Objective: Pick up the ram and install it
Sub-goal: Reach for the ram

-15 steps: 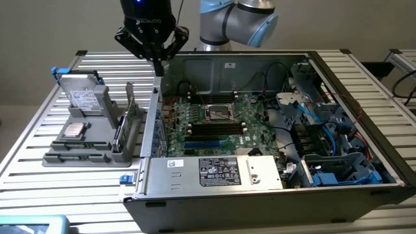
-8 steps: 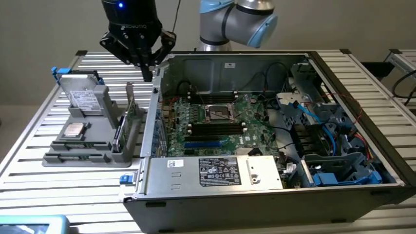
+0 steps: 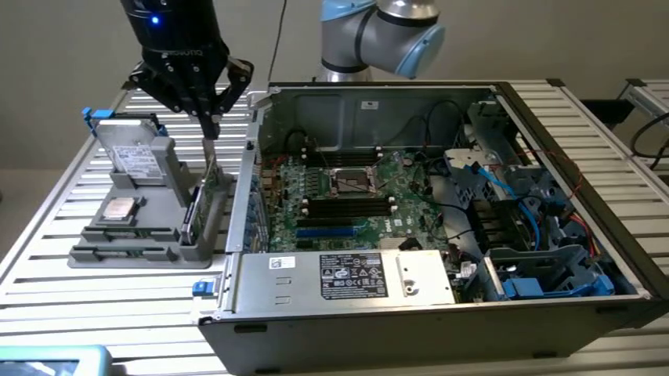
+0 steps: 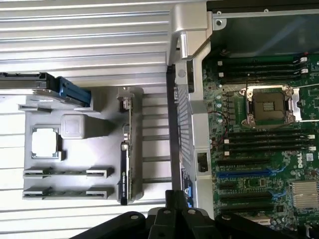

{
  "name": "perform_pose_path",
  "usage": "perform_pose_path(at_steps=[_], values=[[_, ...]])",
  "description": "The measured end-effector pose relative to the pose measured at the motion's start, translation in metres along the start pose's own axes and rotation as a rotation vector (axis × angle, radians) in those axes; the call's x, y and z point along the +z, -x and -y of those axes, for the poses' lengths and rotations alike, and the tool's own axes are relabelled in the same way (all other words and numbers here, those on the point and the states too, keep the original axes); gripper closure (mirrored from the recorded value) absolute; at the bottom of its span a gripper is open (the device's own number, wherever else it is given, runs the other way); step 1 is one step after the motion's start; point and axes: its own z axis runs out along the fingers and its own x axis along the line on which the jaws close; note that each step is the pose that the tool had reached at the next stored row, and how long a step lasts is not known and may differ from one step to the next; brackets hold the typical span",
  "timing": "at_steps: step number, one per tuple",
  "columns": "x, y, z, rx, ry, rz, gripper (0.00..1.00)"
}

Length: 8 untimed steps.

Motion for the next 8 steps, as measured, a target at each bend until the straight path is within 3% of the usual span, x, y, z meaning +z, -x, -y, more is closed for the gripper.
perform_pose_path(at_steps=[8], values=[[0.0105,-0.016,0.0138,0.0,-0.0001,-0.0013,0.89]])
